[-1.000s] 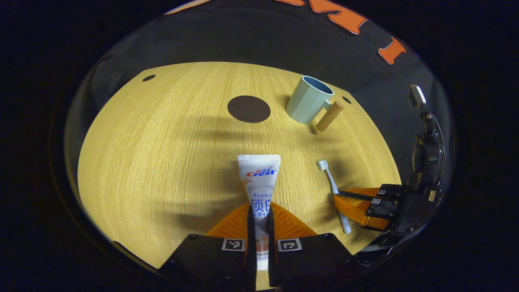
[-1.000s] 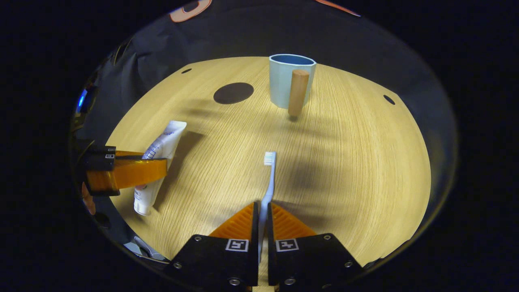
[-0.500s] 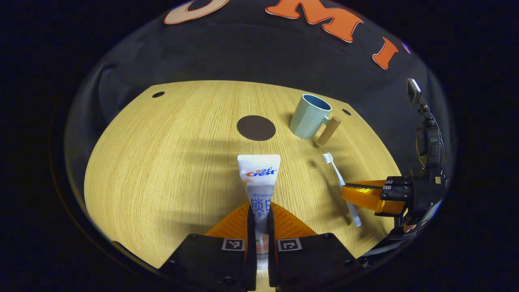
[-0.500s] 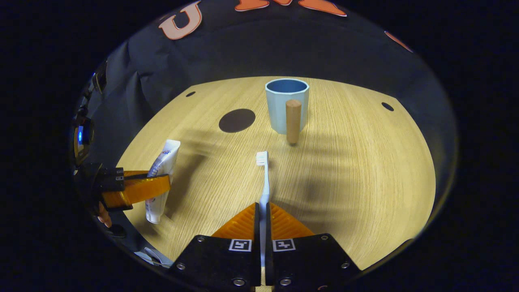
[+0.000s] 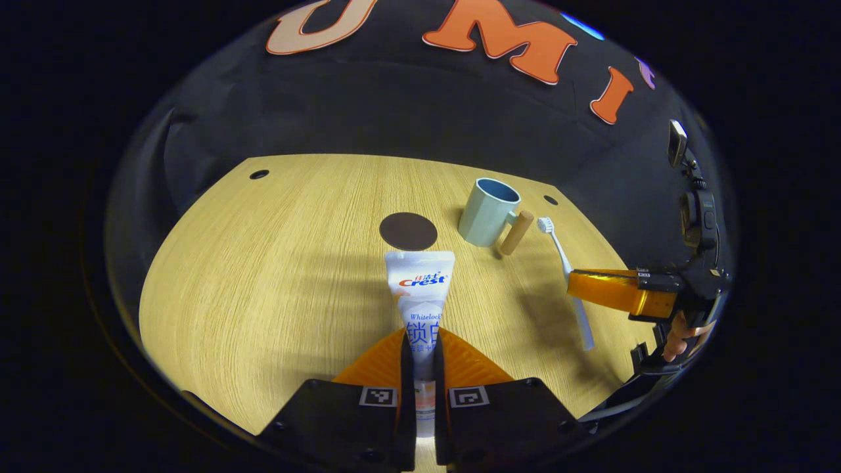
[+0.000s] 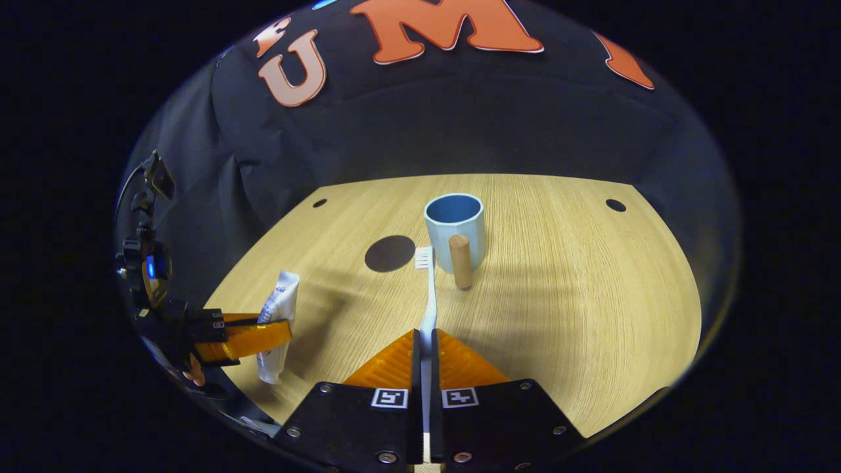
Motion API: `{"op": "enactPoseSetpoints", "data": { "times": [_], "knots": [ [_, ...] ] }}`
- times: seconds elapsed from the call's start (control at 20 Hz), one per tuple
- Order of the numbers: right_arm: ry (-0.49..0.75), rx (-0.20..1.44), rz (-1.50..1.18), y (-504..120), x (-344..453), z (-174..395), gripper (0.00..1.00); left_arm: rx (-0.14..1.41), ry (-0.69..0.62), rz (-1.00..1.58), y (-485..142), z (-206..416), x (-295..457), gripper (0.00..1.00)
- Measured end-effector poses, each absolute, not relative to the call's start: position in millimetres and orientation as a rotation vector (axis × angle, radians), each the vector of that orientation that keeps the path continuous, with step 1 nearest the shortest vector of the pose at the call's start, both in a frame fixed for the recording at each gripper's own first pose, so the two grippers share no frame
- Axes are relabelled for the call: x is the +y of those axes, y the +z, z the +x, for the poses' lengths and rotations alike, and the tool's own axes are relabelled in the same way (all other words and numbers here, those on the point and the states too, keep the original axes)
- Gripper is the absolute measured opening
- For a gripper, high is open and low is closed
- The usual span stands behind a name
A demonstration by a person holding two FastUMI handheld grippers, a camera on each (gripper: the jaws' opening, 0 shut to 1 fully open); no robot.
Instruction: Put the toothbrush and toothpaste on the desktop into the cup, then pick up the cup and place it on the coaster on the desktop.
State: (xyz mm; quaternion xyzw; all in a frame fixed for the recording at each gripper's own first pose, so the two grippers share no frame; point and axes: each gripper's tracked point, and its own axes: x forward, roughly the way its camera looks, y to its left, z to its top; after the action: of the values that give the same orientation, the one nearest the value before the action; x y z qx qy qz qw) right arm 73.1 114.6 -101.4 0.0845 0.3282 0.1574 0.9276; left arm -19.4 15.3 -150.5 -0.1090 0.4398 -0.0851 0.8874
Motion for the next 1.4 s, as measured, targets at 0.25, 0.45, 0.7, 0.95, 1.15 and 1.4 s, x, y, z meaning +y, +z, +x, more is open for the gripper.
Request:
{"op": "enactPoseSetpoints", "data": {
  "times": [0.25, 0.45, 0.7, 0.95, 1.15, 1.4],
  "knots": [
    [0.349, 0.513, 0.241, -54.5, 110.6, 91.4, 0.05, 0.856, -0.163, -0.209, -136.4, -16.6, 19.8, 0.15],
    [0.373, 0.364, 0.274, -26.4, 119.1, 111.8, 0.04, 0.833, -0.158, -0.205, -132.8, -14.3, 21.6, 0.14],
    [0.302, 0.184, 0.247, -4.0, 98.4, 142.8, 0.04, 0.778, -0.166, -0.218, -122.5, -12.1, 22.6, 0.14],
    [0.298, 0.012, 0.280, 29.1, 85.3, 168.8, 0.04, 0.745, -0.197, -0.233, -117.4, -11.4, 21.8, 0.12],
    [0.284, -0.073, 0.315, 35.5, 79.0, 197.0, 0.04, 0.721, -0.210, -0.229, -122.4, -12.1, 19.4, 0.14],
    [0.267, -0.194, 0.328, 41.7, 70.0, 227.4, 0.04, 0.687, -0.205, -0.242, -129.0, -15.0, 16.5, 0.14]
  ]
}}
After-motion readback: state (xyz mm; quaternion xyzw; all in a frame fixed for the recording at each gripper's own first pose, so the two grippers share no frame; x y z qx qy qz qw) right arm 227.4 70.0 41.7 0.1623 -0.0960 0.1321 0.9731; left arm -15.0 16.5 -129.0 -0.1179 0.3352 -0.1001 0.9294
